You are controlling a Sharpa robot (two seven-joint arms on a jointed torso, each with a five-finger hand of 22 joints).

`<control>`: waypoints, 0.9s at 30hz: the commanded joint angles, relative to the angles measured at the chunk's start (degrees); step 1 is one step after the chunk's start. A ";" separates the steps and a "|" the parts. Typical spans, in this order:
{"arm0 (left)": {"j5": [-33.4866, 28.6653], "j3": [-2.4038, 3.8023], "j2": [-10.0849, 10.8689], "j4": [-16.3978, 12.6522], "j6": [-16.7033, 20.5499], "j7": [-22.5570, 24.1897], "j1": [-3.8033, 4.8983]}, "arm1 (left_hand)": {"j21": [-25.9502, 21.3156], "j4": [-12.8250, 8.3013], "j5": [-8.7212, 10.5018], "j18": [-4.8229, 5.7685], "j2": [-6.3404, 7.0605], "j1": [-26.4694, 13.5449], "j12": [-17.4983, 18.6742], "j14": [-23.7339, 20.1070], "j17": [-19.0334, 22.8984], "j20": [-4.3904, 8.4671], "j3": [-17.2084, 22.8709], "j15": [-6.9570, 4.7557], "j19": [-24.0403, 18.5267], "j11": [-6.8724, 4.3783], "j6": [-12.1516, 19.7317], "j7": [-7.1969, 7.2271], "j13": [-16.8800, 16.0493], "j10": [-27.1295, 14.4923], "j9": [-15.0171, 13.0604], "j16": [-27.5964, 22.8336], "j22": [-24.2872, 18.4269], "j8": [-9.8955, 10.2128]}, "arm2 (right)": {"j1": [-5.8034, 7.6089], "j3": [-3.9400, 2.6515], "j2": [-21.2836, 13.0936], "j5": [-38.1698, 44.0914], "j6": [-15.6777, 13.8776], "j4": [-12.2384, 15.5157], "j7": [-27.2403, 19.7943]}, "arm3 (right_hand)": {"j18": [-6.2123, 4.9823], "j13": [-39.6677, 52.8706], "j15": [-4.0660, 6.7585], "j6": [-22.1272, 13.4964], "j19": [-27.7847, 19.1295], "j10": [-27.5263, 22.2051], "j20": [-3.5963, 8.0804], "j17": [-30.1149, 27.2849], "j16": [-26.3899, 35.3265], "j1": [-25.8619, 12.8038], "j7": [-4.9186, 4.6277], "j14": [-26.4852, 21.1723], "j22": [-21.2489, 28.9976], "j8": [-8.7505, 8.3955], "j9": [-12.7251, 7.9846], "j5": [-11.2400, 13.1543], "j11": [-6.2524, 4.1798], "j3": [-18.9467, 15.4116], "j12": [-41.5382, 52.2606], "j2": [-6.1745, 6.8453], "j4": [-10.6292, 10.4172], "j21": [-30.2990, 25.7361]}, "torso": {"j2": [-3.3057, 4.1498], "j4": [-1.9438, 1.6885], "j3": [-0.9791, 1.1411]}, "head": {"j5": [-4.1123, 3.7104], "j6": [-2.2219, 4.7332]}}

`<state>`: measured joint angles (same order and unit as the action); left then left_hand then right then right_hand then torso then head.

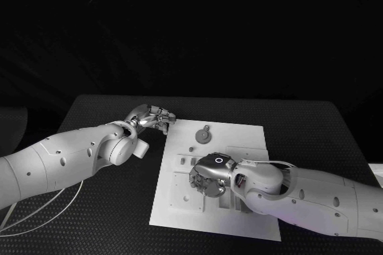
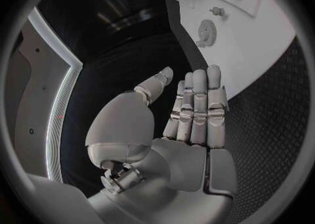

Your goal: Assemble the parts on the task board

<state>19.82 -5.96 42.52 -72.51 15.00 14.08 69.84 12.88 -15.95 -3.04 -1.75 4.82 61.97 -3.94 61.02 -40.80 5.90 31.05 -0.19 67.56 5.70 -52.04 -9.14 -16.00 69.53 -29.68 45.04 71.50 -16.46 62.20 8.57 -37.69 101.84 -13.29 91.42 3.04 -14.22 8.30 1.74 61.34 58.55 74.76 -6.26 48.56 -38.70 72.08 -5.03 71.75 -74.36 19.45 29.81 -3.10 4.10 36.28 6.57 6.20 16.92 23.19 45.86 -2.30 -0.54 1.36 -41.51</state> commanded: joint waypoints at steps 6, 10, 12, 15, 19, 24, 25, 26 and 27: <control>-0.15 0.04 0.05 -0.27 -0.65 0.61 0.03 | -0.22 -0.22 0.04 -2.59 -0.10 0.38 -0.04 0.51 -0.07 -0.06 -0.19 -0.02 0.42 0.15 0.22 -0.22 0.08 -0.41 0.07 -0.07 0.07 -0.17 | -0.51 0.55 -0.15 -0.75 2.07 -0.68 0.14 | -0.78 -0.25 0.12 -1.06 0.53 -0.94 -0.17 0.10 -0.09 -1.02 -1.00 -0.01 -0.26 -0.50 0.05 -0.16 0.29 -0.50 -0.89 -0.64 -0.08 -0.38 | -0.02 0.03 -0.03 | 0.00 0.01; -0.15 0.04 0.14 -0.28 -0.69 0.54 0.03 | -0.23 -0.21 0.04 -2.59 -0.09 0.36 -0.04 0.51 -0.07 -0.06 -0.21 -0.02 0.42 0.16 0.22 -0.23 0.09 -0.42 0.08 -0.07 0.08 -0.17 | -0.49 0.55 -0.49 -2.04 1.60 -0.60 -1.01 | -0.71 -0.93 -0.96 -5.09 -0.16 -3.92 -0.44 0.05 0.26 -2.40 -2.64 -1.03 -0.53 -2.81 -0.78 -0.18 1.46 -1.15 -2.63 1.83 -0.25 -0.73 | -0.03 0.02 -0.02 | -0.02 0.08; -0.15 0.04 0.15 -0.28 -0.74 0.48 0.03 | -0.24 -0.20 0.04 -2.58 -0.08 0.34 -0.03 0.50 -0.08 -0.07 -0.22 -0.02 0.42 0.16 0.23 -0.23 0.09 -0.43 0.08 -0.08 0.08 -0.16 | -0.49 0.55 -0.69 -2.25 1.21 -0.49 -1.23 | -0.57 -1.48 -1.80 -6.69 -0.92 -6.25 -0.72 -0.06 0.64 -3.12 -2.82 -1.92 -0.65 -3.73 -1.22 -0.16 2.40 -1.32 -3.07 3.16 -0.38 -1.10 | -0.01 0.01 -0.01 | -0.03 0.08; -0.15 0.04 0.19 -0.30 -0.82 0.41 0.04 | -0.26 -0.19 0.04 -2.58 -0.06 0.32 -0.02 0.50 -0.08 -0.07 -0.24 -0.01 0.42 0.18 0.28 -0.25 0.11 -0.46 0.09 -0.09 0.08 -0.13 | -0.48 0.55 -1.26 -2.67 0.28 -0.26 -1.44 | -0.61 -1.67 -2.17 -7.78 -1.28 -7.24 -0.95 -0.05 0.68 -3.83 -2.34 -2.38 -0.95 -4.29 -1.52 -0.15 2.74 -1.28 -2.83 3.96 -0.50 -1.22 | 0.02 -0.04 -0.01 | -0.06 0.06; -0.15 0.03 0.31 -0.28 -0.77 0.39 0.04 | -0.29 -0.20 0.04 -2.58 -0.03 0.31 0.01 0.48 -0.09 -0.08 -0.26 0.01 0.41 0.20 0.37 -0.28 0.13 -0.53 0.11 -0.11 0.09 -0.09 | -0.48 0.55 -1.81 -2.80 -1.23 0.32 -1.39 | -0.75 -1.82 -2.41 -10.00 -1.52 -8.12 -1.16 -0.01 0.61 -4.81 -2.13 -2.72 -1.31 -5.40 -2.16 -0.15 2.99 -1.16 -2.76 5.09 -0.73 -1.29 | 0.02 -0.02 0.07 | -0.06 0.05; -0.15 0.03 0.42 -0.17 -0.62 0.49 0.04 | -0.31 -0.16 0.04 -2.57 -0.01 0.22 0.02 0.47 -0.10 -0.09 -0.31 0.02 0.41 0.21 0.41 -0.31 0.15 -0.56 0.13 -0.13 0.10 -0.07 | -0.30 0.53 -3.18 -2.48 -2.85 1.38 -0.84 | -0.78 -1.94 -2.67 -10.46 -1.85 -8.92 -1.35 -0.03 0.67 -5.49 -2.30 -3.20 -1.56 -5.49 -2.35 -0.14 3.25 -0.95 -2.76 6.03 -0.93 -1.39 | -0.02 0.04 0.03 | -0.05 0.15; -0.15 0.03 0.43 -0.15 -0.62 0.49 0.04 | -0.32 -0.15 0.04 -2.56 0.00 0.20 0.02 0.47 -0.11 -0.10 -0.33 0.03 0.41 0.22 0.42 -0.32 0.15 -0.56 0.13 -0.13 0.10 -0.06 | -0.17 0.53 -3.34 -2.47 -3.31 1.45 -0.87 | -0.78 -1.93 -2.67 -10.47 -1.86 -8.92 -1.36 -0.03 0.66 -5.58 -2.34 -3.22 -1.59 -5.47 -2.36 -0.14 3.25 -0.95 -2.73 6.13 -0.97 -1.38 | -0.02 0.04 0.02 | -0.08 0.17; -0.15 0.03 0.43 -0.13 -0.61 0.49 0.04 | -0.33 -0.15 0.05 -2.56 0.00 0.18 0.02 0.47 -0.11 -0.10 -0.34 0.03 0.41 0.22 0.43 -0.32 0.15 -0.57 0.13 -0.14 0.11 -0.06 | 0.05 0.53 -3.53 -2.59 -4.09 1.53 -0.91 | -0.78 -1.89 -2.67 -10.52 -1.89 -8.83 -1.41 -0.02 0.63 -6.00 -2.40 -3.27 -1.66 -5.46 -2.39 -0.14 3.25 -1.03 -2.61 6.47 -1.16 -1.36 | -0.02 0.05 0.02 | -0.12 0.18; -0.15 0.03 0.43 -0.09 -0.61 0.52 0.04 | -0.33 -0.14 0.05 -2.56 0.00 0.17 0.02 0.47 -0.11 -0.10 -0.35 0.03 0.41 0.22 0.43 -0.32 0.15 -0.57 0.13 -0.14 0.11 -0.06 | 0.41 0.53 -3.93 -2.66 -5.34 1.72 -0.80 | -0.78 -1.82 -2.66 -10.62 -1.91 -8.69 -1.47 -0.01 0.61 -6.57 -2.31 -3.35 -1.72 -5.48 -2.43 -0.14 3.22 -1.16 -2.49 6.85 -1.45 -1.32 | -0.02 0.05 0.02 | -0.12 0.18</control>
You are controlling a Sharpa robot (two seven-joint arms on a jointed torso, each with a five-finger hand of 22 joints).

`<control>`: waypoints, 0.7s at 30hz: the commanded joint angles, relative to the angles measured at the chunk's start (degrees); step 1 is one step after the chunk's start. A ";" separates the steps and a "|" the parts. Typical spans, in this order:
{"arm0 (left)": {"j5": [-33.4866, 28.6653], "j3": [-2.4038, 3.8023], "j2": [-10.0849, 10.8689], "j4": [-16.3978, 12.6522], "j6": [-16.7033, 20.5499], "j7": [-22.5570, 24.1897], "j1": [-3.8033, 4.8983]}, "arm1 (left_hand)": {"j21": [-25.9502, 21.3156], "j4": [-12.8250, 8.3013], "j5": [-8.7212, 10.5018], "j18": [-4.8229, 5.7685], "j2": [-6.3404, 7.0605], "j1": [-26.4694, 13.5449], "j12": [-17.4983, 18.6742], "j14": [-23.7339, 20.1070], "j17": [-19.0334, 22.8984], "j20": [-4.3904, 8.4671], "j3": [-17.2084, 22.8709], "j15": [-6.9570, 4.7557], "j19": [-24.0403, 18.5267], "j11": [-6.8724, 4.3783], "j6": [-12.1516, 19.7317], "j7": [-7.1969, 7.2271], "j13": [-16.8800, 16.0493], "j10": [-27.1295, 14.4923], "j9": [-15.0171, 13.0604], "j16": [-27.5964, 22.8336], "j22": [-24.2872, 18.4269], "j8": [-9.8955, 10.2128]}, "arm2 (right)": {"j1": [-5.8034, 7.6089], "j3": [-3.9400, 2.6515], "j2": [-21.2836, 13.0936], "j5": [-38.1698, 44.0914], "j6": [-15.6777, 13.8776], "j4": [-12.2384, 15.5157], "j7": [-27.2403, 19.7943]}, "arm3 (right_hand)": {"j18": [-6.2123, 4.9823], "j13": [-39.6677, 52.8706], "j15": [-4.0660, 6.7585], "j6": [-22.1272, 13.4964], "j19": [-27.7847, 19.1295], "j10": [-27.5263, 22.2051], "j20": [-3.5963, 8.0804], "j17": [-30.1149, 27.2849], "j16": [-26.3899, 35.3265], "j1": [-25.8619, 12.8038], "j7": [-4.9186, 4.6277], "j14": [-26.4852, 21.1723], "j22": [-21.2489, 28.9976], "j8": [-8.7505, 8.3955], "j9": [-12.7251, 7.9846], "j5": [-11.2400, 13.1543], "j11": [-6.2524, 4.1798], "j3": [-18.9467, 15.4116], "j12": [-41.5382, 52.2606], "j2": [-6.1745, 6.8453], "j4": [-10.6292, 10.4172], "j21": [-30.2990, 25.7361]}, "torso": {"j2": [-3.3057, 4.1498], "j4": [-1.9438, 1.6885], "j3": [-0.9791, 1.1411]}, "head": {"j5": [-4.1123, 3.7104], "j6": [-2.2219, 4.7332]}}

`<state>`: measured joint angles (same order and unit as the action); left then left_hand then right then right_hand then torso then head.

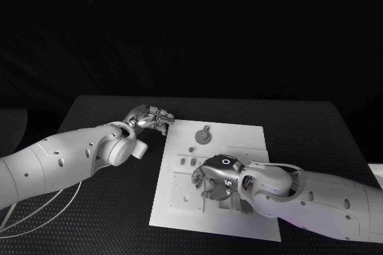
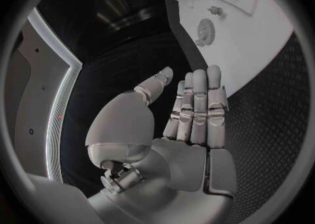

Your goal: Assemble the parts on the task board

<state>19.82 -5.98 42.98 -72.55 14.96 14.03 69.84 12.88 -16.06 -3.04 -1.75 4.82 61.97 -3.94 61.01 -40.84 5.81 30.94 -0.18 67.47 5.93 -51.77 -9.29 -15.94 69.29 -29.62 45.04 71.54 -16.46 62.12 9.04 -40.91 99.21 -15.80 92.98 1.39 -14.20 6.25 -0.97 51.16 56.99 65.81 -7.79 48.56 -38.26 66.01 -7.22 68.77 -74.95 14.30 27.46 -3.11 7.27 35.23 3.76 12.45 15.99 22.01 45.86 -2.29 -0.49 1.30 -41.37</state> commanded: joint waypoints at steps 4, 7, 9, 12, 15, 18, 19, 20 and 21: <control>-0.15 0.04 0.03 0.07 -0.51 0.59 0.04 | -0.34 -0.03 0.04 -2.56 0.00 0.16 0.01 0.47 -0.08 -0.01 -0.25 0.03 0.50 -0.01 0.17 -0.18 0.09 -0.34 0.08 -0.14 0.07 -0.06 | 1.51 -0.13 -2.45 -1.13 -6.71 1.08 0.10 | -0.80 0.56 0.37 -0.42 0.25 0.76 0.40 0.22 -0.44 -1.28 -0.24 0.13 -1.33 -0.10 -0.13 -0.14 -0.25 0.11 0.72 1.14 -1.12 0.43 | -0.04 0.03 -0.01 | -0.26 0.33; -0.15 0.04 0.03 0.17 -0.46 0.65 0.04 | -0.34 -0.03 0.04 -2.57 0.00 0.16 0.01 0.47 -0.08 -0.01 -0.25 0.03 0.50 -0.01 0.17 -0.18 0.09 -0.33 0.08 -0.14 0.08 -0.06 | 2.30 -0.69 -3.75 -2.79 -9.24 2.17 -0.90 | -0.80 0.89 0.64 -0.30 0.88 1.25 0.76 0.51 -1.13 -1.06 -0.50 0.69 -1.42 0.14 -0.14 -0.13 -0.52 0.40 1.06 1.13 -1.09 1.10 | -0.07 0.07 -0.03 | -0.51 0.67; -0.15 0.04 -0.02 0.26 -0.38 0.71 0.04 | -0.35 -0.04 0.04 -2.57 -0.01 0.18 0.01 0.47 -0.09 0.00 -0.24 0.03 0.50 -0.02 0.16 -0.17 0.09 -0.33 0.08 -0.15 0.08 -0.06 | 2.90 -1.39 -4.83 -5.41 -9.58 3.07 -1.22 | -0.80 1.39 1.14 -0.17 1.97 2.12 1.29 1.32 -2.74 -0.55 -0.83 1.66 -1.51 0.38 -0.17 -0.13 -1.03 0.45 1.60 0.75 -0.65 2.29 | -0.09 0.10 -0.02 | -0.78 0.91; -0.15 0.04 -0.11 0.22 -0.34 0.87 0.04 | -0.35 -0.04 0.04 -2.57 -0.02 0.18 0.00 0.48 -0.09 0.00 -0.25 0.03 0.51 -0.02 0.16 -0.17 0.09 -0.32 0.08 -0.15 0.08 -0.07 | 4.27 -2.60 -6.65 -6.33 -6.61 3.63 -0.46 | -0.80 2.42 2.04 -0.80 4.14 3.63 2.29 2.52 -5.37 -0.38 -0.83 3.42 -1.53 0.27 -0.38 -0.12 -1.90 0.27 2.54 0.04 -0.41 4.41 | -0.07 0.05 -0.02 | -1.41 1.57; -0.15 0.04 -0.29 0.27 -0.30 1.00 0.04 | -0.36 -0.03 0.04 -2.57 -0.01 0.15 -0.02 0.49 -0.10 0.00 -0.27 0.03 0.52 -0.02 0.14 -0.17 0.09 -0.30 0.07 -0.15 0.09 -0.08 | 5.79 -3.21 -8.96 -6.61 -3.69 2.99 0.26 | -0.80 2.93 2.28 -0.24 4.97 3.98 2.86 2.93 -6.51 -0.70 -1.98 4.12 -1.47 0.70 -0.31 -0.14 -2.14 0.18 2.76 -0.10 -0.46 5.41 | -0.07 0.02 -0.07 | -1.89 1.87; -0.15 0.04 -0.37 0.29 -0.22 1.08 0.04 | -0.37 -0.02 0.04 -2.57 0.00 0.12 -0.03 0.50 -0.11 0.00 -0.29 0.02 0.53 -0.03 0.11 -0.16 0.09 -0.28 0.07 -0.15 0.10 -0.10 | 7.31 -3.42 -10.73 -6.97 1.89 1.24 1.75 | -0.80 3.14 2.19 -0.55 4.96 3.74 2.92 3.07 -6.98 -1.26 -1.89 4.14 -1.44 0.60 -0.43 -0.14 -2.06 0.02 2.63 0.45 -0.66 5.75 | -0.05 0.00 -0.14 | -2.45 2.24; -0.15 0.04 -0.40 0.32 -0.16 1.11 0.05 | -0.37 -0.01 0.04 -2.57 0.00 0.11 -0.04 0.50 -0.11 0.00 -0.29 0.02 0.53 -0.03 0.10 -0.16 0.09 -0.27 0.06 -0.15 0.10 -0.10 | 7.68 -3.42 -11.20 -7.16 2.16 0.32 1.81 | -0.78 3.03 1.82 -1.90 4.63 2.70 2.82 3.06 -7.01 -2.14 -1.11 3.67 -1.38 -0.07 -0.78 -0.18 -1.65 -0.14 2.06 1.02 -1.17 5.76 | -0.04 0.03 -0.13 | -2.48 2.34; -0.15 0.04 -0.43 0.32 -0.10 1.11 0.05 | -0.37 -0.01 0.04 -2.58 0.00 0.11 -0.04 0.50 -0.11 0.00 -0.30 0.02 0.53 -0.04 0.10 -0.15 0.09 -0.26 0.06 -0.15 0.10 -0.11 | 7.79 -3.42 -11.52 -7.15 2.14 0.03 1.79 | -0.78 2.96 1.56 -2.66 4.36 1.97 2.74 3.06 -7.03 -2.61 -0.42 3.32 -1.37 -0.41 -0.98 -0.17 -1.38 -0.12 1.66 1.26 -1.58 5.75 | -0.06 0.05 -0.14 | -2.44 2.34; -0.16 0.05 -0.48 0.30 -0.13 1.12 0.05 | -0.37 -0.01 0.04 -2.58 0.00 0.11 -0.05 0.51 -0.12 0.00 -0.30 0.02 0.54 -0.04 0.09 -0.15 0.09 -0.25 0.06 -0.15 0.11 -0.11 | 7.85 -3.42 -12.26 -7.04 2.63 -0.08 1.78 | -0.76 2.84 1.27 -3.45 4.03 0.97 2.64 3.09 -7.13 -3.19 0.66 2.91 -1.37 -0.73 -1.16 -0.17 -1.00 -0.23 1.12 1.67 -2.03 5.75 | -0.06 0.08 -0.11 | -2.25 2.27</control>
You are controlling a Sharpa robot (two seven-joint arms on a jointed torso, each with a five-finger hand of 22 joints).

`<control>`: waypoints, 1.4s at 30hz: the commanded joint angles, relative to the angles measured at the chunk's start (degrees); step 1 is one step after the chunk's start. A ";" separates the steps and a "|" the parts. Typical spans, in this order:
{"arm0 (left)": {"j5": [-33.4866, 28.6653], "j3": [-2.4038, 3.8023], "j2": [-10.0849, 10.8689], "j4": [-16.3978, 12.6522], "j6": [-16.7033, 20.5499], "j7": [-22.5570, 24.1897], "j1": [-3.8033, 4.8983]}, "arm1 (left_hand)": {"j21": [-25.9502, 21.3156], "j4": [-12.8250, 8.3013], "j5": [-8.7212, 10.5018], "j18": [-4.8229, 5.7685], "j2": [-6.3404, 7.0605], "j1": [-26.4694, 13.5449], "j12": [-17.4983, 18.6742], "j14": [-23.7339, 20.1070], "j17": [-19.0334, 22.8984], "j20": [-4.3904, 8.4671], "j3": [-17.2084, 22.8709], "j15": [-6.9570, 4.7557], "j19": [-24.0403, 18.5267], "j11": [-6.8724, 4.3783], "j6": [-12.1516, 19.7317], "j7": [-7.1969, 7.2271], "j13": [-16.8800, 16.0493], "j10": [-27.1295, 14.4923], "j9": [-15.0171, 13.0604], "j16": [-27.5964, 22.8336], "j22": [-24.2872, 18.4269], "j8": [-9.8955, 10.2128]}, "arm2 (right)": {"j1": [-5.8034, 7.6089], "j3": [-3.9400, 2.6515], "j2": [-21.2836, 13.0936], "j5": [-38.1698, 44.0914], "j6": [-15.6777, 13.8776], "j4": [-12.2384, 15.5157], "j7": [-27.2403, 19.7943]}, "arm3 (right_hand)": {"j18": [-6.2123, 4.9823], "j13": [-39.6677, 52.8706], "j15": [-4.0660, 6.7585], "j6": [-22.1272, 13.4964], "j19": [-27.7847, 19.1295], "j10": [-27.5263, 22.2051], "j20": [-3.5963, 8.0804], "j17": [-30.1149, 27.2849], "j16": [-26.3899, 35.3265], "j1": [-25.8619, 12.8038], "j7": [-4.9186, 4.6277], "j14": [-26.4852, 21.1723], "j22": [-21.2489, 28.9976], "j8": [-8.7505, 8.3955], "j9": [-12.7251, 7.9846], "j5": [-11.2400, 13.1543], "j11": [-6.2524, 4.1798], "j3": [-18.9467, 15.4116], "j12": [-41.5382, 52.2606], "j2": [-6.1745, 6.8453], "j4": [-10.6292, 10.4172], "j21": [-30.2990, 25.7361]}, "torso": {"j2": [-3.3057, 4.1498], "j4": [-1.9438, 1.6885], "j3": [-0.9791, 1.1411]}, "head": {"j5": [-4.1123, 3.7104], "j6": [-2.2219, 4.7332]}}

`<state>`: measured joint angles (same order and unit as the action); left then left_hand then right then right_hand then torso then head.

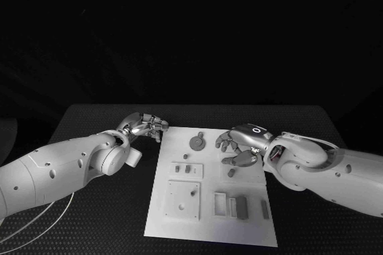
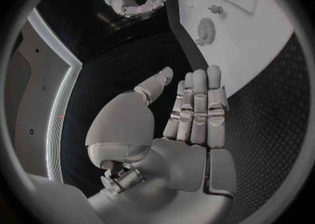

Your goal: Assemble the parts on the task board

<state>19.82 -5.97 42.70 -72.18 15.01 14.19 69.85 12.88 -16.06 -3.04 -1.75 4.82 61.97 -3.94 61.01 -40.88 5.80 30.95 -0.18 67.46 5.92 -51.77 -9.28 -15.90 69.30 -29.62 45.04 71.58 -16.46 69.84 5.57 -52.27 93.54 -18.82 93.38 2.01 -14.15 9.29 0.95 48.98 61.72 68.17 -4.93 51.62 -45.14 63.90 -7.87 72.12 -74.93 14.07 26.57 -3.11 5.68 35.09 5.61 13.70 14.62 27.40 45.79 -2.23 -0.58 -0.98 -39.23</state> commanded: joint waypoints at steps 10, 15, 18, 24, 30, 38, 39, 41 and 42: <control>-0.16 0.03 -0.41 0.11 -0.29 0.98 0.04 | -0.40 -0.03 0.03 -2.59 0.02 0.10 -0.08 0.54 -0.10 0.02 -0.33 -0.01 0.59 -0.05 0.02 -0.12 0.05 -0.21 0.05 -0.15 0.09 -0.15 | 0.25 0.19 -4.36 0.90 9.70 2.20 1.92 | -0.79 -0.29 -1.59 -2.96 -1.99 -4.04 -0.58 0.20 -0.80 -2.82 2.17 -2.04 -1.39 -0.85 -0.56 -0.15 1.48 -1.27 -1.85 2.07 -1.70 0.51 | 0.01 0.05 0.21 | 0.19 -0.02; -0.16 0.03 -0.42 0.13 -0.12 0.81 0.03 | -0.41 -0.03 0.03 -2.60 0.00 0.10 -0.08 0.55 -0.11 0.03 -0.34 -0.01 0.60 -0.05 0.02 -0.12 0.06 -0.21 0.05 -0.16 0.10 -0.16 | 0.09 1.50 -4.64 0.25 10.12 2.40 1.48 | -0.84 -0.30 -1.81 -2.55 -2.14 -4.78 -0.58 0.29 -1.16 -3.49 2.20 -2.28 -1.40 -0.41 -0.40 -0.13 1.72 -1.48 -1.81 2.27 -2.55 0.68 | -0.04 0.19 0.12 | -0.09 -0.01; -0.16 0.03 -0.40 0.12 -0.14 0.83 0.03 | -0.42 -0.05 0.03 -2.61 -0.03 0.15 -0.08 0.55 -0.11 0.04 -0.31 -0.02 0.61 -0.06 0.01 -0.11 0.06 -0.21 0.05 -0.16 0.11 -0.16 | -0.26 1.82 -4.72 0.38 10.39 2.45 1.42 | -0.85 -0.15 -1.79 -2.27 -2.08 -4.85 -0.48 0.39 -1.60 -3.23 2.00 -2.23 -1.42 -0.08 -0.27 -0.13 1.70 -1.43 -1.63 2.19 -2.74 0.95 | -0.04 0.13 0.08 | -0.28 -0.04; -0.17 0.03 -0.35 0.14 -0.31 0.80 0.03 | -0.42 -0.05 0.03 -2.61 -0.06 0.17 -0.08 0.56 -0.12 0.04 -0.31 -0.02 0.62 -0.06 0.01 -0.10 0.06 -0.20 0.05 -0.16 0.11 -0.17 | -1.27 2.34 -3.88 2.75 9.63 2.09 1.46 | -0.85 0.63 -1.32 -0.79 -1.71 -3.64 -0.14 0.48 -2.73 -1.86 1.38 -1.85 -1.42 1.21 0.23 -0.12 1.19 -1.32 -0.67 1.30 -2.45 1.85 | 0.02 -0.05 0.03 | -0.49 -0.07; -0.17 0.03 -0.26 0.17 -0.34 0.79 0.03 | -0.43 -0.05 0.03 -2.61 -0.06 0.16 -0.08 0.56 -0.13 0.04 -0.31 -0.02 0.63 -0.06 0.00 -0.10 0.06 -0.20 0.05 -0.16 0.12 -0.17 | -1.98 2.38 -2.66 3.16 7.45 1.73 0.83 | -0.85 1.52 -0.63 0.60 -1.07 -1.94 0.25 0.29 -3.63 -0.39 0.87 -1.04 -1.39 2.26 0.58 -0.11 0.48 -1.28 0.31 -0.30 -1.38 2.80 | 0.11 -0.18 0.02 | -0.56 -0.15; -0.17 0.03 -0.20 0.15 -0.49 0.76 0.03 | -0.45 -0.04 0.04 -2.60 -0.08 0.15 -0.08 0.57 -0.14 0.03 -0.32 -0.02 0.64 -0.06 0.01 -0.10 0.07 -0.21 0.06 -0.17 0.13 -0.17 | -2.66 2.38 -1.23 3.37 6.88 1.36 0.52 | -0.85 2.80 0.45 2.83 0.14 0.90 0.91 -0.28 -4.59 0.88 0.31 0.60 -1.31 3.54 0.85 -0.13 -0.66 -1.41 1.70 -3.85 0.60 4.09 | 0.12 -0.18 -0.01 | -0.41 -0.37; -0.17 0.03 -0.19 0.15 -0.50 0.74 0.03 | -0.45 -0.04 0.03 -2.60 -0.08 0.15 -0.08 0.57 -0.14 0.03 -0.32 -0.02 0.64 -0.06 0.01 -0.10 0.07 -0.21 0.06 -0.17 0.13 -0.17 | -2.72 2.38 -1.15 3.53 6.89 1.31 0.47 | -0.85 2.93 0.56 3.08 0.18 1.24 0.95 -0.34 -4.64 1.01 0.23 0.69 -1.31 3.66 0.87 -0.12 -0.78 -1.40 1.86 -4.19 0.81 4.16 | 0.10 -0.15 0.01 | -0.38 -0.40; -0.17 0.03 -0.15 0.14 -0.53 0.71 0.03 | -0.45 -0.03 0.04 -2.60 -0.09 0.14 -0.08 0.57 -0.14 0.03 -0.32 -0.02 0.64 -0.06 0.01 -0.11 0.07 -0.21 0.06 -0.18 0.13 -0.17 | -2.84 2.38 -1.04 3.63 6.82 1.26 0.49 | -0.85 3.28 0.86 3.96 0.36 2.11 1.04 -0.51 -4.77 1.33 0.01 0.96 -1.30 4.09 0.99 -0.13 -1.09 -1.37 2.24 -5.16 1.35 4.38 | 0.09 -0.13 0.02 | -0.36 -0.43; -0.17 0.03 -0.15 0.15 -0.57 0.69 0.03 | -0.45 -0.03 0.04 -2.60 -0.09 0.14 -0.08 0.57 -0.14 0.03 -0.33 -0.02 0.64 -0.06 0.01 -0.11 0.07 -0.21 0.06 -0.18 0.13 -0.17 | -2.87 2.38 -1.01 3.81 6.73 1.22 0.47 | -0.85 3.44 1.00 4.45 0.43 2.47 1.09 -0.59 -4.84 1.48 -0.06 1.11 -1.29 4.32 1.06 -0.13 -1.23 -1.34 2.38 -5.68 1.56 4.47 | 0.09 -0.10 0.03 | -0.32 -0.46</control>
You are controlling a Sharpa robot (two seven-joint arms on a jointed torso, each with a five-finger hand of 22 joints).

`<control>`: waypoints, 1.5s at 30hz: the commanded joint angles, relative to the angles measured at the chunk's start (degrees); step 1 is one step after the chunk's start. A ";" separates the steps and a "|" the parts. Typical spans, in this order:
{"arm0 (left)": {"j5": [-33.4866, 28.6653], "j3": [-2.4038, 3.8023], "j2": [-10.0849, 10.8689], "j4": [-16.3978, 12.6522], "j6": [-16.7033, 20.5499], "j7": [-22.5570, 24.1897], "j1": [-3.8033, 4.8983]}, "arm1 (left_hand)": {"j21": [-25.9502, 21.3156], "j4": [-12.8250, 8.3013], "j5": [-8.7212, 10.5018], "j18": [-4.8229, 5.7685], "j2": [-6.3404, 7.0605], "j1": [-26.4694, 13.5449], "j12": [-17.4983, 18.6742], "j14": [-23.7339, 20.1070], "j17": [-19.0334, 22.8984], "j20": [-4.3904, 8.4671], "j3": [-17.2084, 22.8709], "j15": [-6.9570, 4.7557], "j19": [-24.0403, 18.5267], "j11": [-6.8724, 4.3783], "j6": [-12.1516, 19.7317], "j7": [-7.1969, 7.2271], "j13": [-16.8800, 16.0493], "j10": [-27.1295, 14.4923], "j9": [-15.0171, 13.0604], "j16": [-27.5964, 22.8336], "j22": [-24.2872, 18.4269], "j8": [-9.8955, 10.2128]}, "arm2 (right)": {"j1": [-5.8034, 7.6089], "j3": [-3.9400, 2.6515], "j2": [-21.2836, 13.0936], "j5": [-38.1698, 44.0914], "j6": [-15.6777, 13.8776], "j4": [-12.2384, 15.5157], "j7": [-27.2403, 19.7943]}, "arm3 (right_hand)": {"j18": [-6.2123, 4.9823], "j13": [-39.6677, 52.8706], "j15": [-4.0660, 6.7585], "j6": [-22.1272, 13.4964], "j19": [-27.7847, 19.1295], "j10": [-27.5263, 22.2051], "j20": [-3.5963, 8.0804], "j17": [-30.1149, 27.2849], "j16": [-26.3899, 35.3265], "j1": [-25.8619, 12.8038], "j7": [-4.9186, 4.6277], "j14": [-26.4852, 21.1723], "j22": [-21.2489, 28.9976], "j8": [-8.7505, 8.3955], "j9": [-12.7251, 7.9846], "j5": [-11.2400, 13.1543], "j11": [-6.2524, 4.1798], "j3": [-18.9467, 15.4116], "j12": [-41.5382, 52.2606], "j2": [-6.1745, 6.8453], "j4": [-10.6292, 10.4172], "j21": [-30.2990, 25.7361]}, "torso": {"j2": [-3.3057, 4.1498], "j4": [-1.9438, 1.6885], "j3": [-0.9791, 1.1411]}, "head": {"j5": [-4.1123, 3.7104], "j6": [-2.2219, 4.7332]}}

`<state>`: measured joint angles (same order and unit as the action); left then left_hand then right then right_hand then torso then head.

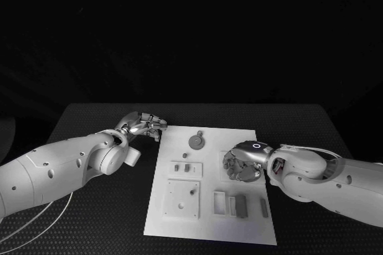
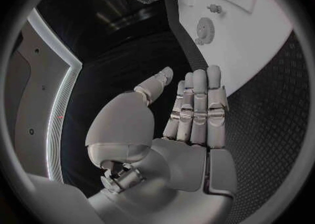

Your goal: Assemble the parts on the task board

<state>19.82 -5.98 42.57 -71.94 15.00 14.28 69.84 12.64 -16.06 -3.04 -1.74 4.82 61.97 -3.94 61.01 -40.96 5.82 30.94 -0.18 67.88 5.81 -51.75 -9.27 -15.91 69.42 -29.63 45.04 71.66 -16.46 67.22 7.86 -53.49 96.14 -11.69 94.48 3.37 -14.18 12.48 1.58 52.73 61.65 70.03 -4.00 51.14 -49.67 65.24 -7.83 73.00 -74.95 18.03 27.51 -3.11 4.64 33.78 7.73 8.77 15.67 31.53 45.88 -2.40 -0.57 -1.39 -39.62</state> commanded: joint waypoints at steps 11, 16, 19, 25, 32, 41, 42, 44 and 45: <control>-0.18 0.05 0.06 -0.13 -0.62 0.56 0.04 | -0.24 -0.01 0.04 -2.60 -0.10 0.10 -0.06 0.56 -0.07 0.01 -0.35 -0.01 0.22 0.06 0.02 -0.12 0.10 -0.34 0.07 -0.20 0.07 -0.16 | -0.32 0.09 0.59 2.76 -1.57 -0.12 -0.46 | -0.82 1.71 1.32 3.56 0.60 3.19 0.36 -0.68 -0.66 1.81 0.49 0.66 -1.23 1.52 0.58 -0.15 -1.23 0.15 1.31 -3.63 0.99 0.83 | -0.02 0.12 0.09 | 0.05 -0.20; -0.18 0.05 0.07 -0.09 -0.64 0.58 0.04 | -0.25 0.00 0.03 -2.60 -0.11 0.09 -0.06 0.56 -0.07 0.00 -0.35 -0.01 0.22 0.07 0.02 -0.13 0.10 -0.35 0.07 -0.21 0.07 -0.16 | -0.56 0.08 0.91 3.58 -1.77 -0.09 -0.33 | -0.81 2.54 1.83 5.33 0.67 4.47 0.39 -0.90 -0.80 3.04 1.08 0.76 -1.14 2.20 0.90 -0.19 -1.77 1.72 1.86 -4.91 0.71 0.92 | -0.01 0.10 0.13 | 0.05 -0.26; -0.18 0.05 0.10 -0.08 -0.63 0.59 0.04 | -0.26 0.00 0.03 -2.60 -0.12 0.09 -0.06 0.55 -0.08 0.00 -0.35 -0.01 0.23 0.07 0.03 -0.13 0.10 -0.35 0.08 -0.21 0.07 -0.16 | -0.65 0.08 0.97 4.41 -2.45 -0.05 0.34 | -0.82 3.39 2.03 6.30 1.48 5.26 0.35 -1.18 -1.05 3.29 1.36 1.21 -1.05 2.26 1.04 -0.19 -2.12 7.98 2.07 -3.09 -1.21 0.99 | 0.01 0.11 0.12 | 0.07 -0.31; -0.18 0.04 0.11 -0.12 -0.58 0.62 0.03 | -0.27 0.00 0.03 -2.60 -0.14 0.10 -0.06 0.55 -0.08 0.01 -0.34 -0.01 0.23 0.07 0.03 -0.13 0.11 -0.36 0.08 -0.22 0.08 -0.16 | -0.67 0.07 0.82 5.67 -3.02 -0.08 1.27 | -0.82 4.57 2.47 7.02 2.21 5.95 0.79 -1.11 -1.73 2.56 1.74 1.66 -1.22 2.59 1.70 -0.16 -2.44 9.79 2.37 -3.33 -0.52 1.54 | -0.02 0.09 0.06 | 0.10 -0.39; -0.18 0.04 0.14 -0.09 -0.57 0.65 0.03 | -0.29 -0.02 0.03 -2.61 -0.16 0.12 -0.06 0.55 -0.09 0.01 -0.33 -0.01 0.23 0.07 0.04 -0.13 0.11 -0.36 0.08 -0.23 0.08 -0.16 | -0.67 0.04 0.40 5.89 -3.62 0.17 1.35 | -0.82 5.16 2.66 7.26 2.56 6.20 0.98 -1.01 -2.09 2.37 1.89 1.83 -1.24 2.76 2.14 -0.16 -2.61 10.30 2.47 -3.53 -0.07 1.84 | -0.02 0.08 0.06 | 0.14 -0.38; -0.18 0.04 0.15 -0.03 -0.52 0.72 0.03 | -0.32 -0.03 0.03 -2.61 -0.16 0.15 -0.05 0.55 -0.10 0.01 -0.32 -0.01 0.23 0.07 0.04 -0.13 0.12 -0.37 0.08 -0.24 0.09 -0.16 | -0.56 -1.65 -0.25 5.35 -5.47 2.68 0.94 | -0.82 5.72 2.81 7.43 2.89 6.43 1.15 -0.93 -2.43 2.07 1.99 2.04 -1.24 2.89 2.58 -0.16 -2.76 10.58 2.57 -3.42 0.15 2.12 | -0.04 0.10 0.03 | 0.37 -0.33; -0.18 0.04 0.15 -0.02 -0.50 0.72 0.03 | -0.33 -0.03 0.03 -2.61 -0.17 0.15 -0.05 0.55 -0.10 0.01 -0.32 -0.01 0.23 0.07 0.04 -0.13 0.13 -0.37 0.08 -0.25 0.10 -0.16 | -0.49 -2.01 -0.28 5.35 -5.64 3.03 0.91 | -0.82 5.76 2.82 7.45 2.91 6.45 1.16 -0.93 -2.45 2.05 2.00 2.06 -1.25 2.91 2.60 -0.15 -2.77 10.59 2.57 -3.40 0.16 2.14 | -0.03 0.10 0.02 | 0.43 -0.35; -0.18 0.04 0.12 0.06 -0.49 0.73 0.03 | -0.33 -0.03 0.03 -2.61 -0.17 0.15 -0.05 0.55 -0.11 0.01 -0.32 -0.01 0.23 0.07 0.04 -0.13 0.13 -0.37 0.08 -0.25 0.10 -0.16 | -0.20 -2.70 -0.28 5.01 -5.92 3.74 0.69 | -0.82 5.85 2.85 7.49 2.97 6.49 1.20 -0.91 -2.52 2.03 2.02 2.10 -1.25 2.93 2.68 -0.16 -2.80 10.64 2.59 -3.35 0.20 2.19 | -0.02 0.08 0.03 | 0.63 -0.35; -0.18 0.04 0.10 0.12 -0.47 0.73 0.03 | -0.33 -0.03 0.03 -2.61 -0.17 0.16 -0.05 0.55 -0.11 0.01 -0.32 -0.01 0.23 0.07 0.04 -0.13 0.13 -0.37 0.08 -0.25 0.10 -0.16 | -0.03 -2.90 -0.29 4.69 -6.17 4.24 0.54 | -0.82 5.91 2.87 7.51 3.01 6.52 1.22 -0.90 -2.55 2.01 2.04 2.12 -1.25 2.94 2.72 -0.15 -2.82 10.66 2.60 -3.32 0.21 2.23 | -0.02 0.08 0.03 | 0.71 -0.33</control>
<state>19.81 -5.98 42.76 -71.82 14.98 14.29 69.84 12.64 -16.06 -3.04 -1.75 4.82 61.97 -3.94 61.01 -40.99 5.71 30.95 -0.18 67.77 5.93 -51.74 -9.26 -15.87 69.30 -29.63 45.04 71.69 -16.46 67.03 5.08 -53.76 101.02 -16.47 98.04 4.71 -14.01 14.29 3.65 59.74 64.31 74.95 -2.78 50.19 -51.90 67.27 -5.81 74.88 -74.92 20.79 29.60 -3.11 2.86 44.06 10.18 5.74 15.80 33.39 45.85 -2.31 -0.53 -0.86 -39.97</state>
